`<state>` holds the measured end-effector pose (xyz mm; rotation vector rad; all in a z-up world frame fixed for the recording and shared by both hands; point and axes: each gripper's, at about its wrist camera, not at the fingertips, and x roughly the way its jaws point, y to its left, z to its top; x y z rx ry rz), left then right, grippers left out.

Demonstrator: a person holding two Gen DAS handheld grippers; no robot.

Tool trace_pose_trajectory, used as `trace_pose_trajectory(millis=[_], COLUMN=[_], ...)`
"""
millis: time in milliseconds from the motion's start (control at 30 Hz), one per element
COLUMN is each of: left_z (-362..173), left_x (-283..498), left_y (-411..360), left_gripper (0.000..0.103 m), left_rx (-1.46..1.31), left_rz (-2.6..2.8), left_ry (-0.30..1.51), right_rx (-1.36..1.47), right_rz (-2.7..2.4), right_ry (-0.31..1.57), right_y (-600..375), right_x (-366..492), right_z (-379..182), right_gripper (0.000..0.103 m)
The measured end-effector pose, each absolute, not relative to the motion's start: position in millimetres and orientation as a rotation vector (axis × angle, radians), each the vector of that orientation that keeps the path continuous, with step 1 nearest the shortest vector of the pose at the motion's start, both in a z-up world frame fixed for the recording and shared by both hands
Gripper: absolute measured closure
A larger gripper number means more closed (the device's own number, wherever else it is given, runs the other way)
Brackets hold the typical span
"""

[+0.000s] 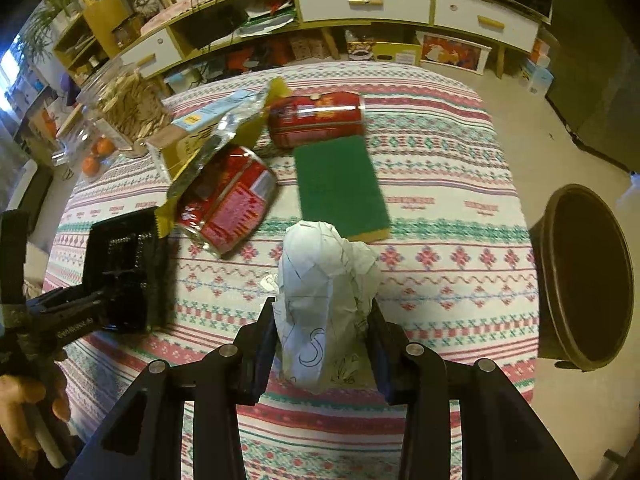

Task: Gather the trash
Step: 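Close the right tool on the crumpled white paper while the left tool grasps the black tray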

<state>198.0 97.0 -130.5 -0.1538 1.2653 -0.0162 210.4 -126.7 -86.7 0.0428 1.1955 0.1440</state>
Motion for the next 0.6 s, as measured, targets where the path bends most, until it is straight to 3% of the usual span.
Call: trace_pose_trajectory(millis=[600], left_z=[-76], left_x=[184], left_y=[66], left_gripper=[0.045], left_rx=[-0.091], left_rz=[-0.131], left_ry=[1.151], right_rx=[0.146], right_rz=[0.066], right_ry=[1.133], right_y=[-198], right_x=[199], right_z=[-58], right_gripper=[0.061])
